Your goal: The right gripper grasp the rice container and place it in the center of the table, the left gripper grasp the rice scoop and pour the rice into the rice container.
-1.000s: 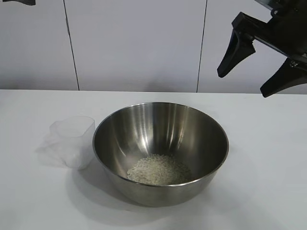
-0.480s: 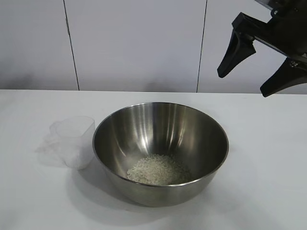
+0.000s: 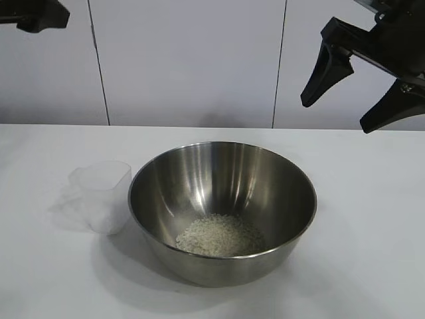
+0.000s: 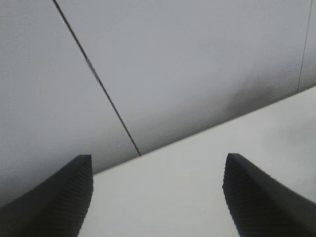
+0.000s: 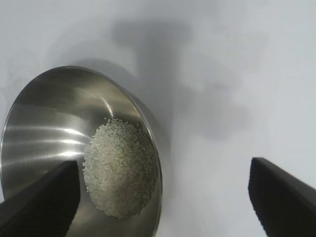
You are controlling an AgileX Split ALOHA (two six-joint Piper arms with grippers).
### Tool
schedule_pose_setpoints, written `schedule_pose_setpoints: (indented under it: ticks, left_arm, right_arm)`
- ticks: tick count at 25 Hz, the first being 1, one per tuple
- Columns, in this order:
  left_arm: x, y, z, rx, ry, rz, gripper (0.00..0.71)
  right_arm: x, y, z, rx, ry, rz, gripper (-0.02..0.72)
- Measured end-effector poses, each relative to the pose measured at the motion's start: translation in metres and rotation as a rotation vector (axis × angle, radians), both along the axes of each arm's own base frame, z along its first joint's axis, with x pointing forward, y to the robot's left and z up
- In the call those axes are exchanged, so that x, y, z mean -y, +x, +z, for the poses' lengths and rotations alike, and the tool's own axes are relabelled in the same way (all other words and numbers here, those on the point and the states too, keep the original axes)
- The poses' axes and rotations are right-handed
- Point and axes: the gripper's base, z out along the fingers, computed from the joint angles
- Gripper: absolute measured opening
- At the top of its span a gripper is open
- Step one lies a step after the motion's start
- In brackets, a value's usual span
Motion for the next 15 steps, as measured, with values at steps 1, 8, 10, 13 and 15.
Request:
schedule_pose_setpoints:
  ticks: [1, 8, 10, 13, 15]
  left_arm:
    - [-0.002, 0.001, 0.002, -0.048, 0.001, 0.029, 0.53]
    - [0.001, 0.0, 0.039, -0.34, -0.105, 0.111, 0.53]
    - [0.012, -0.004, 0.044, -0.451, -0.207, 0.058, 0.543]
    - [0.027, -0.006, 0.038, -0.619, -0.325, -0.023, 0.619]
    - [0.034, -0.004, 0.028, -0.699, -0.379, -0.053, 0.643]
  right_arm:
    - [0.0, 0.0, 0.0, 0.0, 0.0, 0.0, 0.638]
    - [0.0, 0.001, 0.0, 0.007, -0.001, -0.004, 0.638]
    - [0.0, 0.001, 0.0, 0.008, -0.001, -0.004, 0.638]
    - [0.0, 0.001, 0.0, 0.008, -0.001, -0.004, 0.638]
    - [0.0, 0.001, 0.0, 0.008, -0.001, -0.004, 0.638]
